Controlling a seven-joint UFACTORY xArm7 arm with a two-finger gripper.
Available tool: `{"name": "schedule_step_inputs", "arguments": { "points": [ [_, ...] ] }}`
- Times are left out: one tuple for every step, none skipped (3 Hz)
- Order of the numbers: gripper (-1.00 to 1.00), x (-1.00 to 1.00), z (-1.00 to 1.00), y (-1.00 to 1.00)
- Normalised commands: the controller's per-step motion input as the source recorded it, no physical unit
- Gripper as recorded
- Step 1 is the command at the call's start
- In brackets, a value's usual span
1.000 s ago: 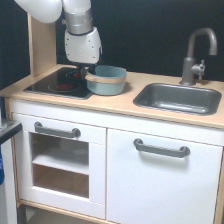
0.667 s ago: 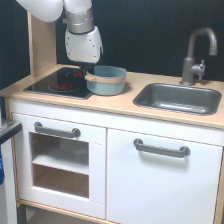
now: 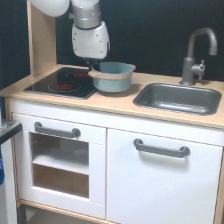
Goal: Place the pot in the sink
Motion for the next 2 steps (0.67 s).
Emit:
{"name": "schedule_step_inputs", "arguments": {
  "points": [
    [-1.00,0.99,0.96,0.20],
    [-1.00,1.00,0.17,0.42]
  ]
}}
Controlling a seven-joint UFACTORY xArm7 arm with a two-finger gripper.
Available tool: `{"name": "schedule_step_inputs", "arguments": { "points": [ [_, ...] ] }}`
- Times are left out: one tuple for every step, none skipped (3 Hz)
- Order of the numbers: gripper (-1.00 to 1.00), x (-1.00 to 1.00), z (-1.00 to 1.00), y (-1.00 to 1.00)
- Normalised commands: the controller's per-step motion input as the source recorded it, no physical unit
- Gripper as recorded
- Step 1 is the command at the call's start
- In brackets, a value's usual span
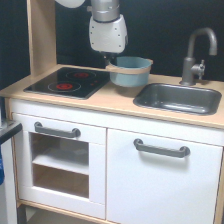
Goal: Place the pot in the sink
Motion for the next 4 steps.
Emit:
{"name": "schedule_step_inputs", "arguments": {
  "points": [
    [-1.00,1.00,-0.75,0.47],
    [-1.00,1.00,-0.80,0.49],
    [-1.00,0.98,-0.82,0.34],
    [-1.00,0.86,-0.78,0.34]
  ]
}}
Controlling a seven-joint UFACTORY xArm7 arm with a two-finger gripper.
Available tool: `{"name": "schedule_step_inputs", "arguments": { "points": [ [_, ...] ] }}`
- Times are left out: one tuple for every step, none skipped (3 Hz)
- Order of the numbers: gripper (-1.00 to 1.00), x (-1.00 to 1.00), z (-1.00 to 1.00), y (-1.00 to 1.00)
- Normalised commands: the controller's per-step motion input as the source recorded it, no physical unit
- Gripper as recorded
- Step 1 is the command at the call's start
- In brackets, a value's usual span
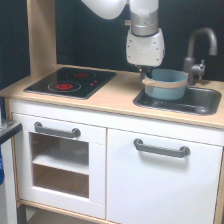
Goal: Place the pot in the sink
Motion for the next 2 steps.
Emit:
{"name": "schedule_step_inputs", "arguments": {
  "points": [
    [-0.62,0.01,-0.56,0.20],
    [-0.35,0.08,-0.39,0.13]
  ]
}}
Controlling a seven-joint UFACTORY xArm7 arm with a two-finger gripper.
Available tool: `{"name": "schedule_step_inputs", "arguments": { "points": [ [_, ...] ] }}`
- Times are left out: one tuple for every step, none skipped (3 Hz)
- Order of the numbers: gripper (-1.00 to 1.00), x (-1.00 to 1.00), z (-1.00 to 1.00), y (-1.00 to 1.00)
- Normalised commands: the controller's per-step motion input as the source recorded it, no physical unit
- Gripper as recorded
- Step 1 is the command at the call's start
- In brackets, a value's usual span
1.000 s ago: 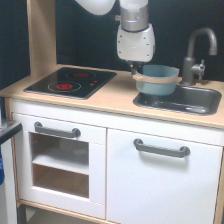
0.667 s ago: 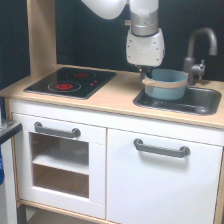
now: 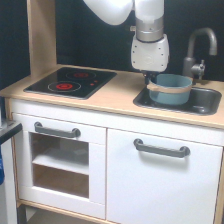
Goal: Place the pot in the sink
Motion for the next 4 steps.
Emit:
{"name": "schedule_step_inputs", "arguments": {
  "points": [
    [0.06,0.04,-0.26,0.10],
    [-0.04,0.05,-0.31,0.09],
    [-0.13,0.04,-0.35,0.09],
    [-0.11,0.08,-0.33,0.08]
  ]
}}
